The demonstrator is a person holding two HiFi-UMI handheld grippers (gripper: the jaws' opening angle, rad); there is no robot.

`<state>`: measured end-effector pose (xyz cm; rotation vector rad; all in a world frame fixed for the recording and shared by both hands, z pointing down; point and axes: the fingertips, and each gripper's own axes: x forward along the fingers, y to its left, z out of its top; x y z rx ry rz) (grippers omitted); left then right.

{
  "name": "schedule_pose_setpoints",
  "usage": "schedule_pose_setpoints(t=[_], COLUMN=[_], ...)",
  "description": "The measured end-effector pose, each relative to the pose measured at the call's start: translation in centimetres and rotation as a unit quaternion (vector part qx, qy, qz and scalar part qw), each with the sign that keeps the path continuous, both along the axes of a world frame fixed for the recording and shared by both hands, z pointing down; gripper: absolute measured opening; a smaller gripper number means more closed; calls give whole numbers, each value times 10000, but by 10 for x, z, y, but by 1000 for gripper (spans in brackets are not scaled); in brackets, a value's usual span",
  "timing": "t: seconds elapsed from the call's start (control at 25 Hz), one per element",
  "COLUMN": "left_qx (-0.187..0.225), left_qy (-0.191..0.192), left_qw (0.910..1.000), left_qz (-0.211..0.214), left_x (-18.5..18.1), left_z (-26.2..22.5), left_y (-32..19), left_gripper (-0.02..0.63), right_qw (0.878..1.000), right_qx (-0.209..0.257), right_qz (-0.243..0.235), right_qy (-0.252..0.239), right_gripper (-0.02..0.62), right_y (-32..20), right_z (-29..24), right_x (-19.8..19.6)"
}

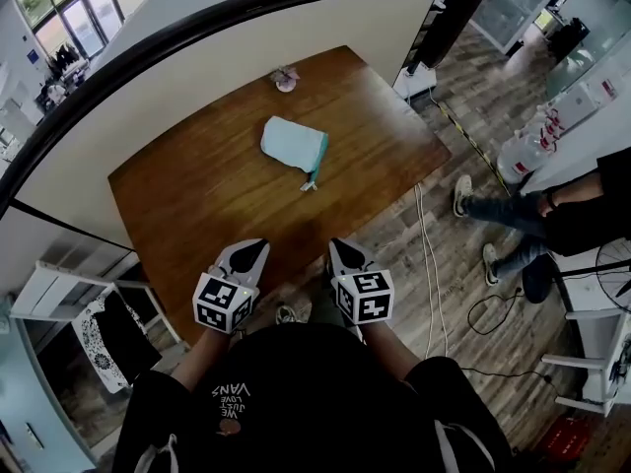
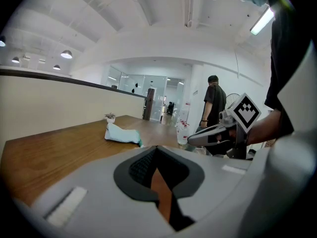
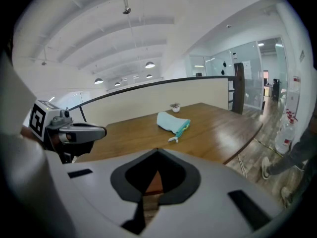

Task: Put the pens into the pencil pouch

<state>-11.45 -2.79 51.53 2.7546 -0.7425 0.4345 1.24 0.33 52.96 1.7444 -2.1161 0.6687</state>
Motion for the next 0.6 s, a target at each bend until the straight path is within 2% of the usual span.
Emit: schedule_pose_setpoints(t=[0.6], left_qx=[-20], left_qy=[47], left_qw=[10000], left_qz=[-60], left_x=[2], left_z=[0], left_y=[12], left_gripper=[11], right_qw=[10000], right_qx=[78], right_qz=[55], right_qy=[14], right_gripper=[12], right_y=[8], right_z=[-4], right_x=[4])
